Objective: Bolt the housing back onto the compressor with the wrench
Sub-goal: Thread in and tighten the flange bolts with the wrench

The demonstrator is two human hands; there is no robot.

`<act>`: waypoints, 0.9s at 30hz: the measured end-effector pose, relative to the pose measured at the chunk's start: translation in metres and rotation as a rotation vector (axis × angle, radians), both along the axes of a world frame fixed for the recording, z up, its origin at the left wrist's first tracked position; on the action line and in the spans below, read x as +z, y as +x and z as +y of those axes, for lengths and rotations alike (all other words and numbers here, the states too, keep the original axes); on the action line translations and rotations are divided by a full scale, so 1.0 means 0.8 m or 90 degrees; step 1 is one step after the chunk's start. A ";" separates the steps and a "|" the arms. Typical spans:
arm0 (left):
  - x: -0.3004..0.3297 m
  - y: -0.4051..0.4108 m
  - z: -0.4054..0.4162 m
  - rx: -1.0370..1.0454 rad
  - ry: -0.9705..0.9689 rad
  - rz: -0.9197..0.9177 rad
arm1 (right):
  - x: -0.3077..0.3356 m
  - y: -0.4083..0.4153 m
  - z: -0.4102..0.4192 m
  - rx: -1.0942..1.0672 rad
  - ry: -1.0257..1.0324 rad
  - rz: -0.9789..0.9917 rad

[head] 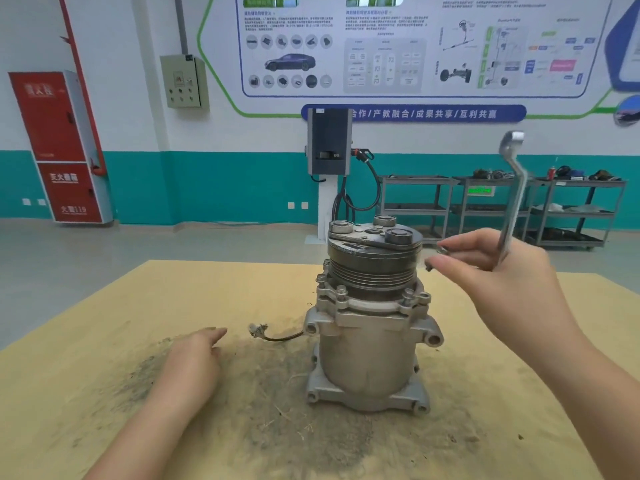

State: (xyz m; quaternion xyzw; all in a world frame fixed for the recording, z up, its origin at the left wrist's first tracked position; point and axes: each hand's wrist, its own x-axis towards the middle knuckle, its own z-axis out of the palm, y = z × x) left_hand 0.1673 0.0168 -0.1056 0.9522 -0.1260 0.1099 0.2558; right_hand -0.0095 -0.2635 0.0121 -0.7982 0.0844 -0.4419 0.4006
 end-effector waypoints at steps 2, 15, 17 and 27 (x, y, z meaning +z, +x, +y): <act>-0.011 0.007 0.005 -0.003 0.053 -0.005 | -0.004 0.006 -0.014 0.017 0.002 0.056; 0.000 -0.011 -0.006 0.035 -0.238 -0.080 | -0.010 0.001 -0.029 0.131 -0.100 0.206; 0.026 -0.038 -0.017 -0.010 -0.455 -0.054 | -0.008 -0.004 -0.029 0.158 -0.121 0.219; 0.100 -0.171 -0.097 -0.437 -1.001 0.356 | 0.001 -0.030 0.047 0.384 -0.058 -0.061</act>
